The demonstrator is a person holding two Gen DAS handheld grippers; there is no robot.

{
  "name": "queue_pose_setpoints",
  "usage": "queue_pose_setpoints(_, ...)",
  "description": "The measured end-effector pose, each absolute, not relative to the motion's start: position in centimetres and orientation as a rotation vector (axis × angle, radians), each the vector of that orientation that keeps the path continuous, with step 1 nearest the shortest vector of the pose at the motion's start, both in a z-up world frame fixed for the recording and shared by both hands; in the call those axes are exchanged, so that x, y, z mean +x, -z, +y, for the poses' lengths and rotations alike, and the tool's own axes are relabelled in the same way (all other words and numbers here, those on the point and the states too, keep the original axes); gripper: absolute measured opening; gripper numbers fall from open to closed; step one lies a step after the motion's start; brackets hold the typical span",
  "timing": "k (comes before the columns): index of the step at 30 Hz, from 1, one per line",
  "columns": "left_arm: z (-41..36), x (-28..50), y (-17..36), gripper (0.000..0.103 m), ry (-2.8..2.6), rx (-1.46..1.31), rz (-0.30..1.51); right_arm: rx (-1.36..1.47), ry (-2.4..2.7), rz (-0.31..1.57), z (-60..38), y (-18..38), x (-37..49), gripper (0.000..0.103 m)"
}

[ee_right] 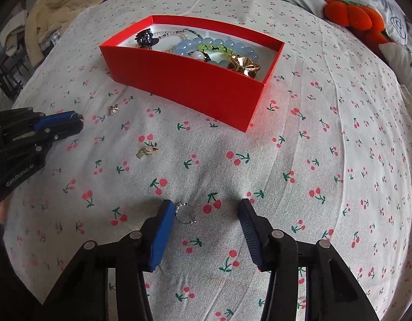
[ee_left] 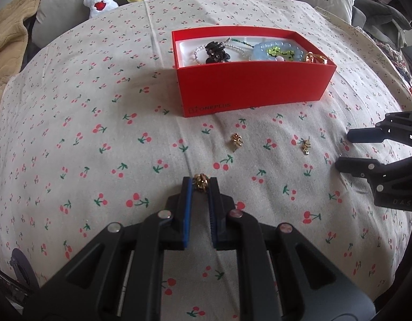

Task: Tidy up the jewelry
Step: 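Grasp the silver ring on the sheet with the right gripper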

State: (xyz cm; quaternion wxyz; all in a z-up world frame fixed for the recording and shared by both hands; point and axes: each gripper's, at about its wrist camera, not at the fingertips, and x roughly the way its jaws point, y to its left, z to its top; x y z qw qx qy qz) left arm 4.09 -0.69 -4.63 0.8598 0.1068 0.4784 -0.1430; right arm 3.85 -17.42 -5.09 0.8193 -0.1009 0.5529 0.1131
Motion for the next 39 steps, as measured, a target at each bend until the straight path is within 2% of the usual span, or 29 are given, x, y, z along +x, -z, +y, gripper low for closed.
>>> queue_pose_setpoints(2, -0.6, 4.1, 4.6, 0.013, 0.298, 0.221, 1.006, -0.233, -0.252, 1.169, -17.0, 5.1, 4.0, 0.038)
queue_pose_setpoints(4, -0.6, 4.1, 4.6, 0.013, 0.295, 0.218, 1.008, -0.234, -0.276, 1.169, -16.8, 5.1, 4.2, 0.022)
queue_pose_setpoints(6, -0.5, 4.0, 4.5, 0.013, 0.293, 0.215, 1.011, -0.226, -0.3, 1.177, -16.6, 5.3, 4.3, 0.016)
queue_pose_setpoints(25, 0.5, 4.2, 2.6, 0.013, 0.279, 0.14, 1.001, -0.105, -0.293, 1.132, -18.0, 1.8, 4.2, 0.016)
queue_pose_setpoints(39, -2.7, 6.2, -0.5, 0.013, 0.311, 0.116, 0.943, -0.007, -0.235, 1.057, -18.7, -1.1, 5.6, 0.016)
